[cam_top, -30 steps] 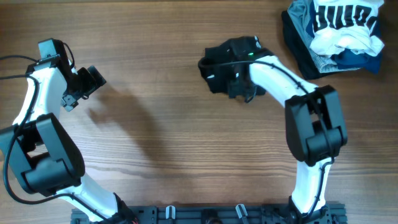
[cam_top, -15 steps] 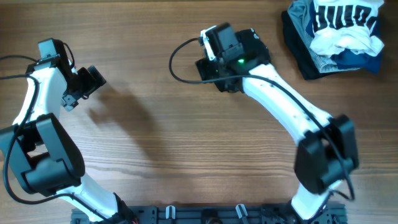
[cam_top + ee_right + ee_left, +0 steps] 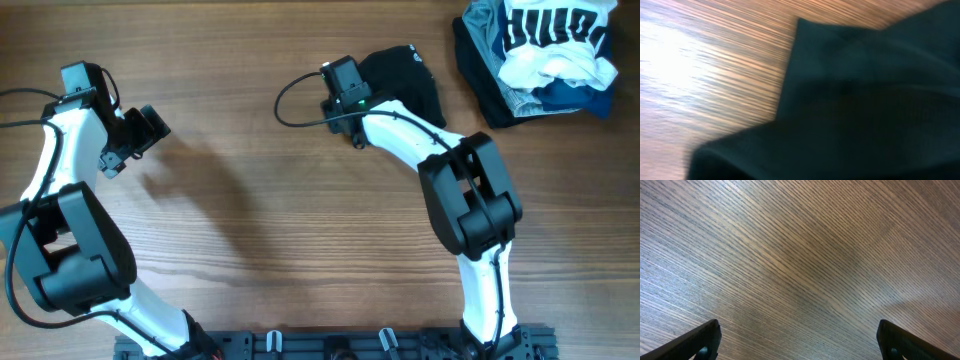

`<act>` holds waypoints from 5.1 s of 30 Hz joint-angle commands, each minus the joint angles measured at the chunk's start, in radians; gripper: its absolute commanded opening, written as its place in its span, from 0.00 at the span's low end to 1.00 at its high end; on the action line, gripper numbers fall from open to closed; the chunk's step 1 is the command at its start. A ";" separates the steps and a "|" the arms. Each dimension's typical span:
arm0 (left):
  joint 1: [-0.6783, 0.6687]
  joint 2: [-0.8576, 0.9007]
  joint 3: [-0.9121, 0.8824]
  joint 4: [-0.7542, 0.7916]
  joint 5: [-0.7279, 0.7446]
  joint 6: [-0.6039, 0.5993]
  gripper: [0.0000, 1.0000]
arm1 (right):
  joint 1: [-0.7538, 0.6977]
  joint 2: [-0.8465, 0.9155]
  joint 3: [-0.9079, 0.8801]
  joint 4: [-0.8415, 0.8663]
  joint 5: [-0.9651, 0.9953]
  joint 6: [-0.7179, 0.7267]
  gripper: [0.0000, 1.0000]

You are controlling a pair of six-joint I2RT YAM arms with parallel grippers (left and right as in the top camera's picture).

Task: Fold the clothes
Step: 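Carry the shirt with the right gripper to the top-right clothes stack, then place the shirt on the stack and press it down with the right gripper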

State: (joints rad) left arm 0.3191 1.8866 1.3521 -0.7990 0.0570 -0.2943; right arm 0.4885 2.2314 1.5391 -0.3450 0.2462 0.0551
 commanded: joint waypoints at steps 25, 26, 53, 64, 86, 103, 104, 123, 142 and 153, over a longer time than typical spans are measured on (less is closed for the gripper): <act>0.005 -0.028 0.016 -0.001 -0.006 0.002 1.00 | -0.444 -0.623 0.153 -0.169 0.035 -0.021 0.04; 0.005 -0.028 0.016 -0.001 -0.006 0.002 1.00 | -0.501 -0.631 0.153 -0.137 0.035 -0.064 0.04; 0.005 -0.028 0.016 0.003 -0.006 0.002 1.00 | -0.809 -0.462 0.159 -0.145 -0.020 0.680 0.04; 0.005 -0.028 0.016 0.010 -0.006 0.002 1.00 | -0.697 -0.225 0.159 0.299 -0.046 0.651 0.06; 0.003 -0.027 0.016 0.025 -0.002 0.001 1.00 | -0.663 -0.141 0.159 0.647 -0.245 0.360 0.99; 0.003 -0.027 0.016 0.017 -0.002 0.001 1.00 | -0.663 -0.241 0.159 0.475 -0.328 0.199 1.00; 0.003 -0.027 0.016 0.018 -0.001 0.001 1.00 | -0.664 -0.229 0.159 0.471 -0.323 0.199 1.00; 0.003 -0.027 0.015 0.018 0.014 -0.002 1.00 | -0.666 -0.199 0.159 0.389 -0.354 0.714 1.00; 0.003 -0.027 0.015 0.048 0.013 -0.002 1.00 | -0.731 -0.055 0.158 0.382 -0.025 -0.016 1.00; 0.003 -0.027 0.015 0.055 0.013 -0.002 1.00 | -0.833 0.021 0.159 0.382 -0.283 0.101 1.00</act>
State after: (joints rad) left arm 0.3191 1.8866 1.3533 -0.7467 0.0612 -0.2943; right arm -0.3256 2.2745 1.7428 0.0708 0.0174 0.1379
